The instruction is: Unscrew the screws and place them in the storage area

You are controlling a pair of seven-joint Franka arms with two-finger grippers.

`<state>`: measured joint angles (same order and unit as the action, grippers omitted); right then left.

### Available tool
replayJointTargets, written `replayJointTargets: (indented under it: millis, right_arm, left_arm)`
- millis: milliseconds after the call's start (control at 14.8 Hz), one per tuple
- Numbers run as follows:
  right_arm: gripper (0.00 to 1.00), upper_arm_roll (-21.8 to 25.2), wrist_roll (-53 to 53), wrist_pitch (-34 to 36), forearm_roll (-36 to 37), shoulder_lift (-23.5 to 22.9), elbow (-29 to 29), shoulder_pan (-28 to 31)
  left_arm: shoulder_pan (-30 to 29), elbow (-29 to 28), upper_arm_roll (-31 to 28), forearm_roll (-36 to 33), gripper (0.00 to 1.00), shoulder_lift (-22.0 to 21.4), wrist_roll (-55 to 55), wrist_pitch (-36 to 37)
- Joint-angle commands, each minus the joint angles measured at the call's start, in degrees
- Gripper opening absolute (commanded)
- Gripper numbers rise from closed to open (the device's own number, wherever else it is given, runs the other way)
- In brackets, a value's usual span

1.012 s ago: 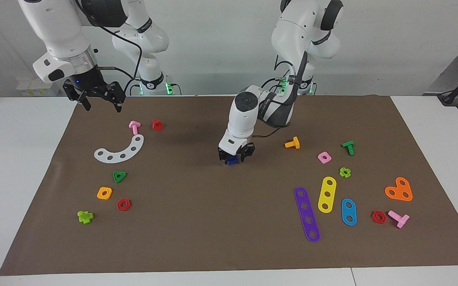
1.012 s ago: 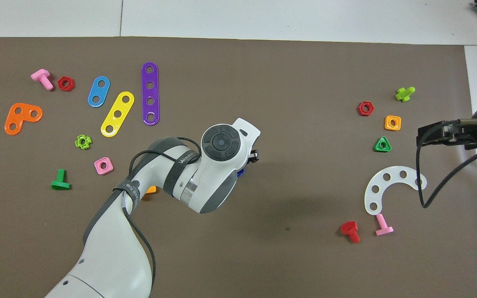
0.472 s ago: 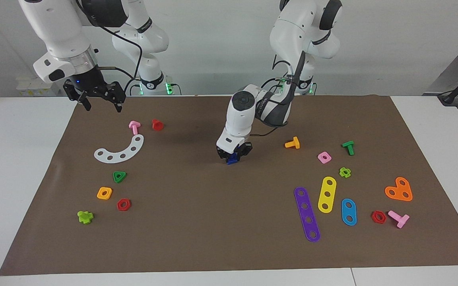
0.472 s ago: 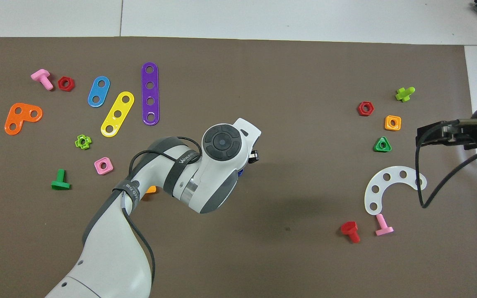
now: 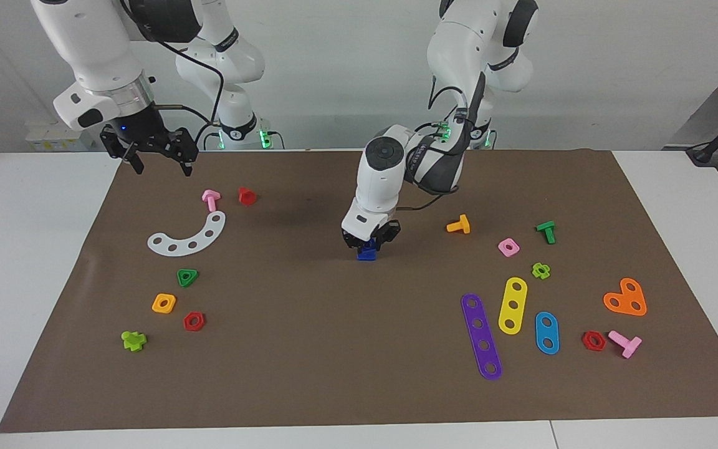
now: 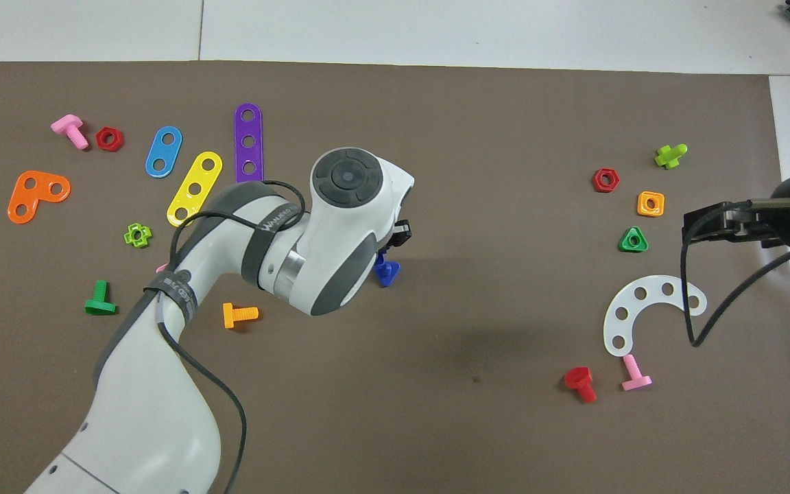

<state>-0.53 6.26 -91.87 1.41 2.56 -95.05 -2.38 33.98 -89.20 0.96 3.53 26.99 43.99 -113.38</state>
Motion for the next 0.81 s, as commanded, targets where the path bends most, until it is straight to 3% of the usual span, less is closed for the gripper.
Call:
replayJointTargets:
  millis: [0,135,270,540,742]
  right_arm:
    - [0.99,-1.14,1.28,-5.23,-1.33,2.97,-6.71,-2.26]
    - [0.99,-1.14,5.23,-9.97,-1.33,4.81,-11.98,-5.25]
    - [0.99,-1.14,7.52,-15.07,-1.33,5.35,-15.69,-8.93]
    - [0.99,-1.23,17.44,-20.70,-0.63,-0.61,-15.61,-17.20]
    - [0.99,-1.14,23.43,-26.49,-0.18,-6.23,-15.35,-22.82]
  left_arm:
    - [-5.49,8.33,0.53,0.52,0.25,3.85,-1.97,7.21]
    - [-7.08,7.82,0.45,0.34,0.25,3.77,-6.78,6.86]
    - [-8.31,3.62,0.27,0.25,0.23,2.81,-13.81,6.86]
    - [-12.18,-5.26,0.10,-1.32,0.23,-0.71,-28.40,6.33]
    - [-15.52,-8.61,0.10,-3.79,0.23,-1.68,-38.51,4.33]
